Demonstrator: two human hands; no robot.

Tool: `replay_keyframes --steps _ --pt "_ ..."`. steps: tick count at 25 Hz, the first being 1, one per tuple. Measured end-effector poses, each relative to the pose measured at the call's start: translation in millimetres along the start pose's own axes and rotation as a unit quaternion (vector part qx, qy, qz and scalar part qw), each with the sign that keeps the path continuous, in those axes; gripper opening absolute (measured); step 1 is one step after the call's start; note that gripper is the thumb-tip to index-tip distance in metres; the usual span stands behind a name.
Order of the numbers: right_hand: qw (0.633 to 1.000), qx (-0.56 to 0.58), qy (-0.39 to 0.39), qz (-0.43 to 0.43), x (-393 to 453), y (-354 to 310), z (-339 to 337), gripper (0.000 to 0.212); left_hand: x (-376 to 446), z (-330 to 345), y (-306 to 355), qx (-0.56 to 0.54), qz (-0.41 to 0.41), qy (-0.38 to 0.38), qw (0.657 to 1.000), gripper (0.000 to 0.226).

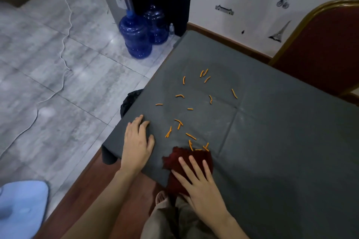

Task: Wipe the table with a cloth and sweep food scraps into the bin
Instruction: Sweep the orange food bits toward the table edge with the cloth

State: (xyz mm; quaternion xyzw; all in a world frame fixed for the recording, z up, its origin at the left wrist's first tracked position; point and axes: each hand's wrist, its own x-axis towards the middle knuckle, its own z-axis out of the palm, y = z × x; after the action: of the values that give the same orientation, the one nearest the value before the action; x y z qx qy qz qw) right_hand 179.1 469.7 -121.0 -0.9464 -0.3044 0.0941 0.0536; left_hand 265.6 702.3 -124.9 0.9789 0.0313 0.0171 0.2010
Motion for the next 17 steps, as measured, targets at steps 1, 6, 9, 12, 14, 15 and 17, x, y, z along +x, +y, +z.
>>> replay_keyframes --steps 1,6,9,12,14,15,17 --pt "1.000 0.003 0.002 0.008 6 7 -1 0.067 2 1 1 0.001 -0.002 -0.003 1.000 0.044" --pt "1.000 -0.003 0.024 0.015 44 46 -12 0.061 -3 5 4 -0.014 -0.020 0.005 1.000 0.043" --pt "0.999 -0.014 0.037 0.034 72 72 -22 0.059 -1 2 9 -0.008 -0.028 0.001 1.000 0.043" --pt "0.999 -0.016 0.026 0.031 86 86 -28 0.058 0 0 10 0.004 -0.032 -0.008 0.999 0.044" --pt "1.000 -0.011 0.021 0.015 84 89 -28 0.058 0 0 10 0.011 -0.030 -0.013 0.999 0.043" --pt "1.000 -0.009 0.023 0.005 80 89 -28 0.057 0 0 10 0.012 -0.027 -0.013 0.999 0.043" --pt "0.999 -0.002 0.030 -0.019 67 87 -24 0.054 0 0 9 0.015 -0.020 -0.010 1.000 0.043"
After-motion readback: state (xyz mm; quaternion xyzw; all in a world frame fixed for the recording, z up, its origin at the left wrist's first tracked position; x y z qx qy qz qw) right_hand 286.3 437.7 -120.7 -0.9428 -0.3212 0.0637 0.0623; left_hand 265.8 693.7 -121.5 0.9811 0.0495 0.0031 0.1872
